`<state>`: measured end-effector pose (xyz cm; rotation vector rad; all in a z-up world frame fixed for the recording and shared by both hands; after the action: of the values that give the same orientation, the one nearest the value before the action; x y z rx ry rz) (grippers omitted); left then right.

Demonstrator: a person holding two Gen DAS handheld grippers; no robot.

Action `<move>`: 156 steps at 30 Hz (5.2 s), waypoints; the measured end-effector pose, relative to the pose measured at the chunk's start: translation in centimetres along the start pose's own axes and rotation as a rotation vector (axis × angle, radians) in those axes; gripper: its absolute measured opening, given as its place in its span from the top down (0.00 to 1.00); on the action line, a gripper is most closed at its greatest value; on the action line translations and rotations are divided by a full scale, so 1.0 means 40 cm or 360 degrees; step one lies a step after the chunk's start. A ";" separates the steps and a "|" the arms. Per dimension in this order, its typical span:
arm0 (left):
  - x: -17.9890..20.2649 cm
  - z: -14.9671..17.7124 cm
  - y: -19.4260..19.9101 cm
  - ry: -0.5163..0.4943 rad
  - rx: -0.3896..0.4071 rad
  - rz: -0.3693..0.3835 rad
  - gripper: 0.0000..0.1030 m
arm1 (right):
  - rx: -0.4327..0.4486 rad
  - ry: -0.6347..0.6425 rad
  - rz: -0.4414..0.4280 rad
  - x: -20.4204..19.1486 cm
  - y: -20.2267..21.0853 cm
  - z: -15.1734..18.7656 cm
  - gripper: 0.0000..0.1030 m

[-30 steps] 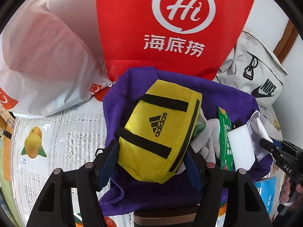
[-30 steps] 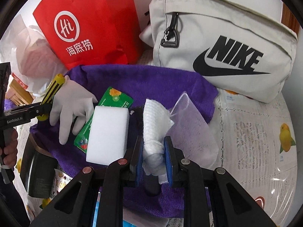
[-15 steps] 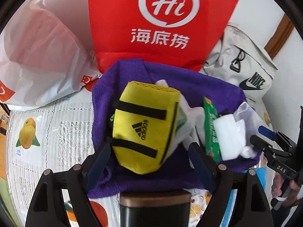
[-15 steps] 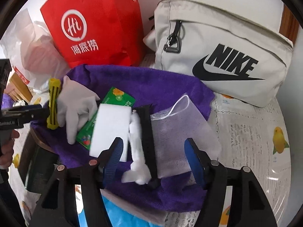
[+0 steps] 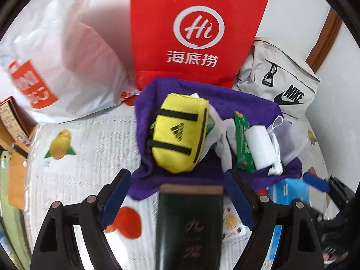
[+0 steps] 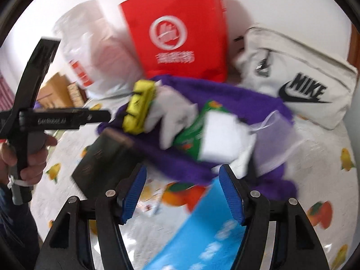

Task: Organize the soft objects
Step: 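Grasp the fruit-print snack packet with the right tool beside the green tin, then lift the snack packet with the right tool while the left tool grasps the black strap, then carry the snack packet and black strap toward the purple towel with both tools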

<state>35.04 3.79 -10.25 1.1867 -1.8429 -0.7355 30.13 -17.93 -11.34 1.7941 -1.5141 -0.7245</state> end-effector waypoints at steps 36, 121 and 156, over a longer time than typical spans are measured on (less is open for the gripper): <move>-0.124 0.125 0.110 0.0026 0.0070 0.0009 0.19 | -0.0332 0.0401 0.0115 -0.228 -0.189 0.113 0.52; 0.192 0.601 0.036 -0.0473 -0.0146 0.0245 0.83 | 0.0082 -0.0170 0.0267 0.068 0.257 0.374 0.95; 0.235 0.600 0.021 -0.0711 -0.0281 0.0247 0.79 | 0.0041 -0.0201 0.0201 0.073 0.234 0.398 0.95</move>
<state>11.77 -3.41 -18.75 0.7976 -2.1478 -1.1153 12.63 -23.98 -13.85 1.6807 -1.7103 -0.7712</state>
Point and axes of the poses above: each gripper's, at about its wrist camera, not at the fingertips, and y roughly against the way its jaws point, x to its right, z to its underside, the point moved 2 cm from there along -y, roughly the way its jaws point, and after that the axes turned 14 degrees about z, right-handed, at the moved point
